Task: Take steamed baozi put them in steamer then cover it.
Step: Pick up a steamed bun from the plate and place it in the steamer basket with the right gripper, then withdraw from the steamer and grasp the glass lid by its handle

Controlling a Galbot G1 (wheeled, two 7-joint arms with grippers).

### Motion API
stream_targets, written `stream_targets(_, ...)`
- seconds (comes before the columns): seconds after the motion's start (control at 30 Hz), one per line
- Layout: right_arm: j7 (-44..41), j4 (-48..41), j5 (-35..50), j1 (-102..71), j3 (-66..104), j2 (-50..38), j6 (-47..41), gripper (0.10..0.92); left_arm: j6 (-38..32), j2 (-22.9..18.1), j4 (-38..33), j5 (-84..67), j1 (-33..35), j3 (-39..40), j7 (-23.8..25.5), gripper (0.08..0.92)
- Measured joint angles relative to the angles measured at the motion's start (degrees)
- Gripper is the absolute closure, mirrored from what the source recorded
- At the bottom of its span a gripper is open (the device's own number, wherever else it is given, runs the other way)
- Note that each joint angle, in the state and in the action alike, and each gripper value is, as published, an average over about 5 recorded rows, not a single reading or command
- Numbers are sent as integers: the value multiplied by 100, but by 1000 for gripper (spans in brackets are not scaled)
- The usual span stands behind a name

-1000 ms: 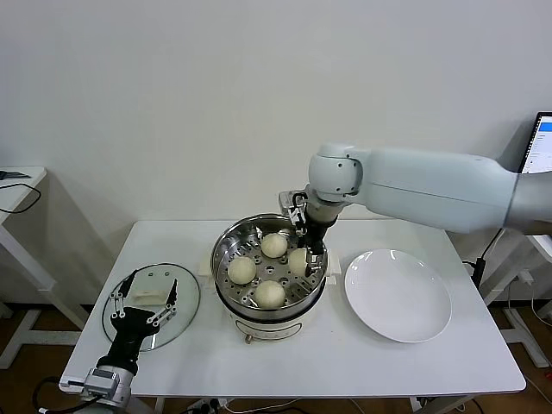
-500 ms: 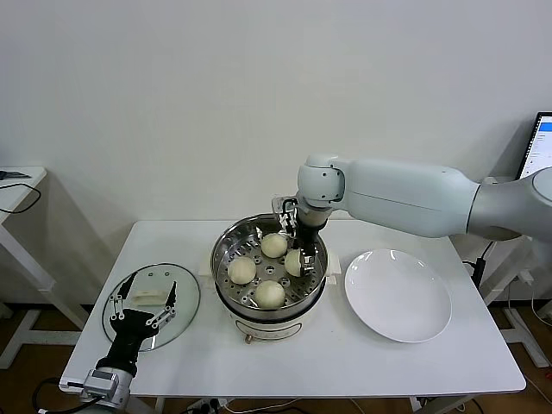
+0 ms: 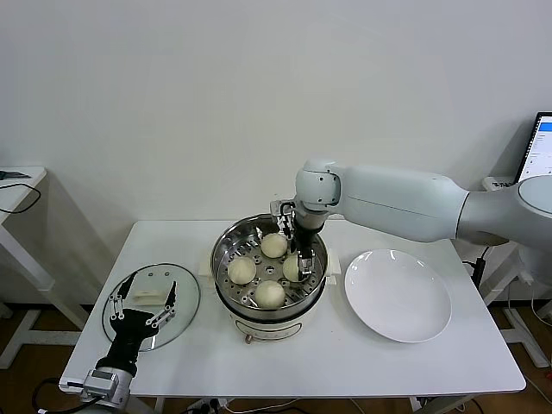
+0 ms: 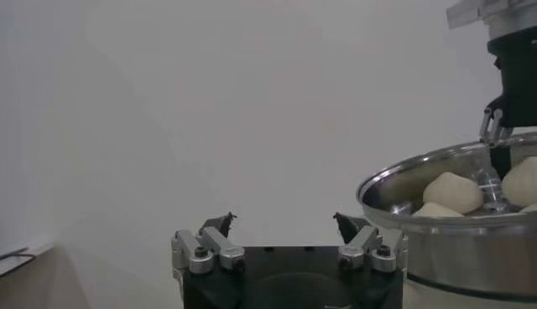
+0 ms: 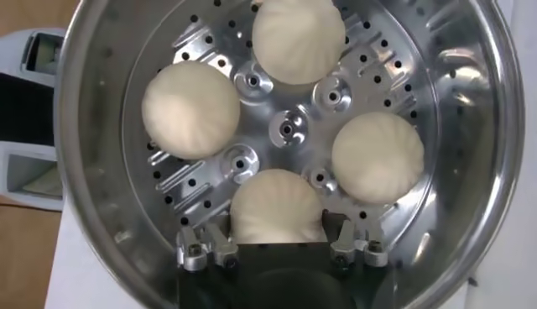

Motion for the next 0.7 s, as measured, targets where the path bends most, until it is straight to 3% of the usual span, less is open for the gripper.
stream_targets(0.33,-242,247,236,194,446,-551,136,203,-2,-9,40,25,17,23,6,177)
stream_targets(0.7,-67,777,459,-489,1919,-1782,442,203,-9,-75,17,17,7,5,-22,177)
